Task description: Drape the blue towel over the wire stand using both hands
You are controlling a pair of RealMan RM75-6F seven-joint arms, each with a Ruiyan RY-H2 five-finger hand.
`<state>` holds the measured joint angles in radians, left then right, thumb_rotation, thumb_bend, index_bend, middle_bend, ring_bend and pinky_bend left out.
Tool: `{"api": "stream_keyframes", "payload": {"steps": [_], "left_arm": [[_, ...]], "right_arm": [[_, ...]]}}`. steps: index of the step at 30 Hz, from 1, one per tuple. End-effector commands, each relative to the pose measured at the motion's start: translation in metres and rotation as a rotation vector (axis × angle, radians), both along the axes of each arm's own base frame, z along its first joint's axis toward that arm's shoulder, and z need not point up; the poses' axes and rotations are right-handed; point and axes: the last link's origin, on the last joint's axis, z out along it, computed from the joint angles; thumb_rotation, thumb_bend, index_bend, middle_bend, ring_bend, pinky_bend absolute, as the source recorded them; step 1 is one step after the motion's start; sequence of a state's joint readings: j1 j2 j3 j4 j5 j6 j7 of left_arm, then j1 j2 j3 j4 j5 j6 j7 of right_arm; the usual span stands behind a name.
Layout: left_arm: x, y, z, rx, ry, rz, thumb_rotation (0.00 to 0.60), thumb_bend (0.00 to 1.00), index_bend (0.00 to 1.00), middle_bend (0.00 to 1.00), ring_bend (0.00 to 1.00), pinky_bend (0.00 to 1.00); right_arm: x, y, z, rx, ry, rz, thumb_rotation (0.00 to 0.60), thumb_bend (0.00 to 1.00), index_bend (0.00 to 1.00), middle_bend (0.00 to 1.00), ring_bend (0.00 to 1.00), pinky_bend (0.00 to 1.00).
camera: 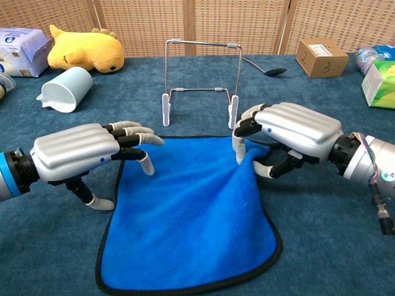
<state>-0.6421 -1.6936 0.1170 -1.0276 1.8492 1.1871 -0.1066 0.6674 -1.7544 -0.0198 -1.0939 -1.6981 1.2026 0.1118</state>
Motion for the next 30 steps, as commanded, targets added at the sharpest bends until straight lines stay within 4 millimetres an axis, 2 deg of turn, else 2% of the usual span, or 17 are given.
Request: {"api": "stream_keyframes", "payload": {"steps": [1, 7, 18, 24, 30], "left_arm": [[0.003, 0.001, -0.001, 0.000, -0.012, 0.001, 0.600, 0.31, 0.32, 0.12, 0.00, 0.00], [0.005, 0.002, -0.003, -0.003, -0.027, 0.013, 0.600, 0.38, 0.33, 0.14, 0.01, 0.00], [0.012, 0.003, -0.015, -0.014, -0.053, 0.031, 0.600, 0.47, 0.32, 0.15, 0.02, 0.00], [0.017, 0.004, -0.023, -0.010, -0.068, 0.033, 0.600, 0.58, 0.31, 0.16, 0.03, 0.03], [0.021, 0.003, -0.029, 0.000, -0.105, 0.047, 0.600, 0.66, 0.40, 0.21, 0.09, 0.08]], "right_arm": [[0.000, 0.000, 0.001, -0.002, 0.000, 0.000, 0.600, 0.45, 0.78, 0.42, 0.29, 0.20], [-0.002, -0.002, 0.003, -0.007, 0.001, -0.010, 0.600, 0.45, 0.77, 0.42, 0.29, 0.20], [-0.004, -0.007, 0.010, -0.021, -0.005, -0.028, 0.600, 0.45, 0.77, 0.42, 0.29, 0.20], [-0.006, -0.009, 0.012, -0.028, -0.007, -0.038, 0.600, 0.45, 0.77, 0.42, 0.29, 0.20], [-0.008, -0.009, 0.014, -0.033, -0.007, -0.043, 0.600, 0.45, 0.77, 0.42, 0.29, 0.20]]}}
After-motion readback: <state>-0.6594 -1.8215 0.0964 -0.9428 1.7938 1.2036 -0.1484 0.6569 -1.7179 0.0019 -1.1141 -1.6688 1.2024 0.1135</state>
